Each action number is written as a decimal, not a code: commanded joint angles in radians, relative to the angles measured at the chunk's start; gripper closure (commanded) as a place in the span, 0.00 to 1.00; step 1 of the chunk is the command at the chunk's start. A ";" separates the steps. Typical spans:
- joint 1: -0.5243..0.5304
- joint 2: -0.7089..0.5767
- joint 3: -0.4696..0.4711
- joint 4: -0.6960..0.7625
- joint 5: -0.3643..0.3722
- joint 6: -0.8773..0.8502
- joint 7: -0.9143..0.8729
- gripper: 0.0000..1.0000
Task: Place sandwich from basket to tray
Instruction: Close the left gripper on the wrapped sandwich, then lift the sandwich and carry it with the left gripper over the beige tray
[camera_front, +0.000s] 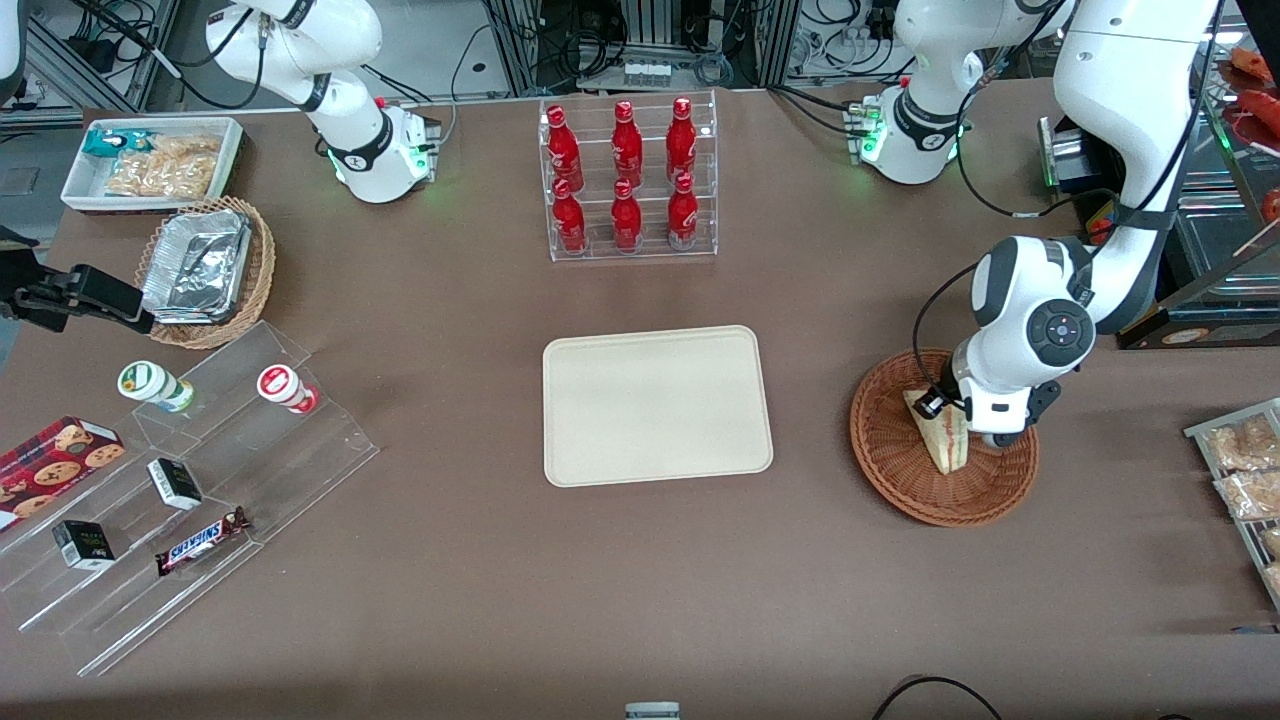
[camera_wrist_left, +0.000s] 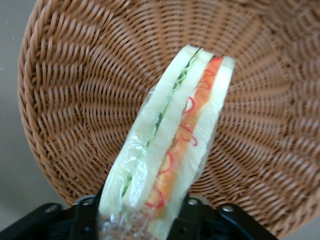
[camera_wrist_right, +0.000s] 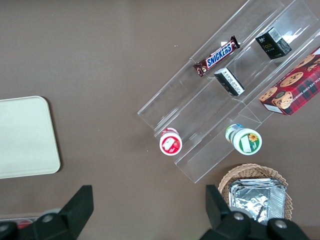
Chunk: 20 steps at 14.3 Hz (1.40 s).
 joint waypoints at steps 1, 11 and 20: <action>-0.001 -0.018 -0.007 0.055 0.017 -0.049 0.078 0.94; -0.166 -0.024 -0.092 0.201 0.020 -0.112 0.150 0.92; -0.518 0.267 -0.037 0.504 0.121 -0.112 -0.181 0.91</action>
